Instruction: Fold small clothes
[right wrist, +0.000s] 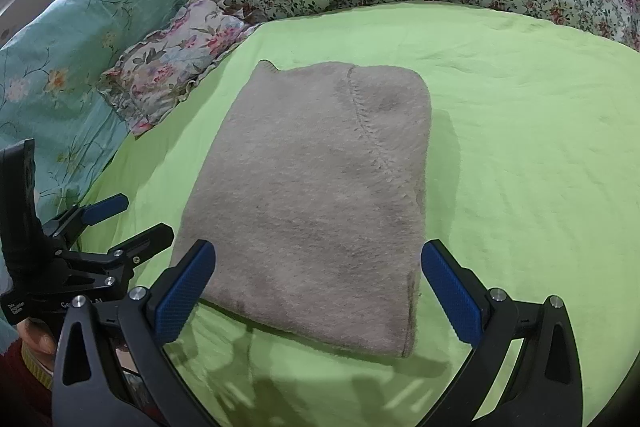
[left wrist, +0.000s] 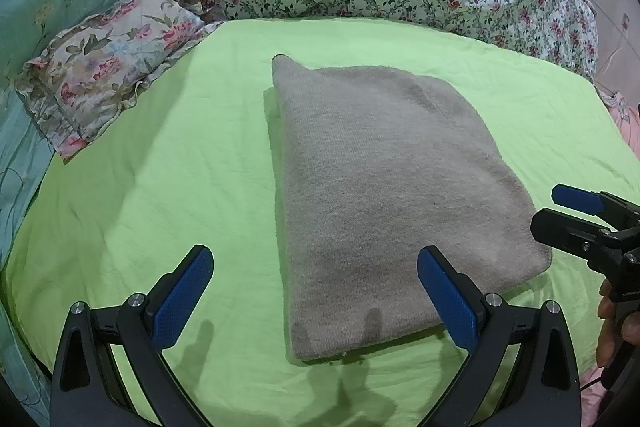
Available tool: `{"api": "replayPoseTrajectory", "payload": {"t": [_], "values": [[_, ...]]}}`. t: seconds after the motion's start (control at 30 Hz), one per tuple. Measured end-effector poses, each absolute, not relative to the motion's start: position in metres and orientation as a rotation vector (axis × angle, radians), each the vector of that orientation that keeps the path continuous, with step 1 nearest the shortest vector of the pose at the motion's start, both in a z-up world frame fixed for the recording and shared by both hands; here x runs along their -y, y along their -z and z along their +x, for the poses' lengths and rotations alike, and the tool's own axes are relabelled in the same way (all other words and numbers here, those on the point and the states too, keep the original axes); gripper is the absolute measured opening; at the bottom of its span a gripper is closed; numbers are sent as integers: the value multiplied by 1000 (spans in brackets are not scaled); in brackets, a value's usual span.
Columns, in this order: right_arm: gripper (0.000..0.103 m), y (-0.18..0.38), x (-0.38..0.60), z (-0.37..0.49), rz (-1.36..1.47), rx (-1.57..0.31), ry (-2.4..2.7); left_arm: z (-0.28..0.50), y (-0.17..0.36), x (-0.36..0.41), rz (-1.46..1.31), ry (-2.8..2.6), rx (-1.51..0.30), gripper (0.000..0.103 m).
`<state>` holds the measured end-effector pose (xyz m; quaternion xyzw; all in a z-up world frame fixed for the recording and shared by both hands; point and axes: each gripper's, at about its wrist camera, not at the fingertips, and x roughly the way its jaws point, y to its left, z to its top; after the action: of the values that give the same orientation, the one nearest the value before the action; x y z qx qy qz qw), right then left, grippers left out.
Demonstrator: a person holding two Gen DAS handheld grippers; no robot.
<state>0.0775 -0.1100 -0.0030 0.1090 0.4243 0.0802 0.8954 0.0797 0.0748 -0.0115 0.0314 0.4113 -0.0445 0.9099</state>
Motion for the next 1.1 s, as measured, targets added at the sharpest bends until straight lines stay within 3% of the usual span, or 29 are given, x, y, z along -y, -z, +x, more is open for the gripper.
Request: {"api": "replayPoseTrajectory", "payload": {"t": [1.1], "values": [[103,2,110,98,208,-870,-199,98,8,-87,61,47,-846,102]]}}
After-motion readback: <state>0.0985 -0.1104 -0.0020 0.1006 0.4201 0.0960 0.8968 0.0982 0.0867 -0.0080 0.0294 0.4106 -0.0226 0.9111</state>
